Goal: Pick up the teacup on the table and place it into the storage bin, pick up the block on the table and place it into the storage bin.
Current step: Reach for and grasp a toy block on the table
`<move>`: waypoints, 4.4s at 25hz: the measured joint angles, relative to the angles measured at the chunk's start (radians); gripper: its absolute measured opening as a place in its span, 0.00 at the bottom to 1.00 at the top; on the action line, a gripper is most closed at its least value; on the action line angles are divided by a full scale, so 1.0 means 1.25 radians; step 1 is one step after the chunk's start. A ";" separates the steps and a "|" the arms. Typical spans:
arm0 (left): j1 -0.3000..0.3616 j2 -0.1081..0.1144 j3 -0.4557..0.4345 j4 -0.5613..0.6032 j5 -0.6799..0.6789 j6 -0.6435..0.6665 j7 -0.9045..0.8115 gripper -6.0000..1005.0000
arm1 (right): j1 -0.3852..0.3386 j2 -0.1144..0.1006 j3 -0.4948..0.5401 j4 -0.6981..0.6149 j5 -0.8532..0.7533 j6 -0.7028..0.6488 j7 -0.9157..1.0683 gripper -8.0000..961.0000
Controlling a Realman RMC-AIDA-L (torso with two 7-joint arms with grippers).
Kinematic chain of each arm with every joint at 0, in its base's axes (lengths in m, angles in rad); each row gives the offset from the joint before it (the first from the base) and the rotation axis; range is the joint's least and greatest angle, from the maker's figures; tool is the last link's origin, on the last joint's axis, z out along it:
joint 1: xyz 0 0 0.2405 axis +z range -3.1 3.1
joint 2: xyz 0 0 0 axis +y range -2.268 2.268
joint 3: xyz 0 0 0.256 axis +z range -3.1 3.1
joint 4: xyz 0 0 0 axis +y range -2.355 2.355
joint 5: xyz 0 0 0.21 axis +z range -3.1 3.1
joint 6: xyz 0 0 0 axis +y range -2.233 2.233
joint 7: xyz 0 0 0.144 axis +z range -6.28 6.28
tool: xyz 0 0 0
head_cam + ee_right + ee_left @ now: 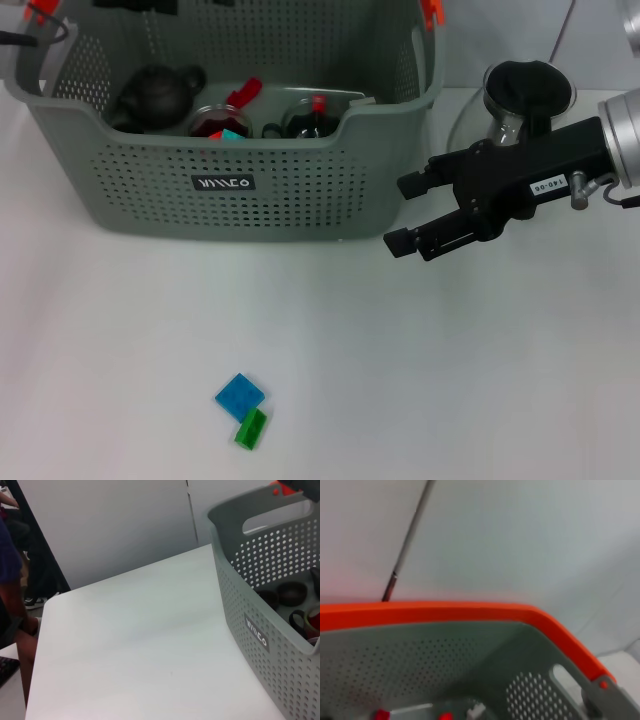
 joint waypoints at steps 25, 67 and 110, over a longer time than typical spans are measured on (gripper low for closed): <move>0.159 -0.066 0.033 -0.412 -0.074 0.484 0.096 0.94 | 0.000 0.016 0.015 0.003 0.005 0.015 -0.001 0.97; 0.238 -0.196 0.172 -0.144 0.176 0.275 0.264 0.94 | 0.002 0.029 0.037 0.024 0.006 0.066 -0.005 0.97; 0.313 -0.199 0.516 -0.364 0.335 0.190 -0.014 0.95 | 0.007 0.025 0.058 0.024 0.007 0.073 -0.031 0.97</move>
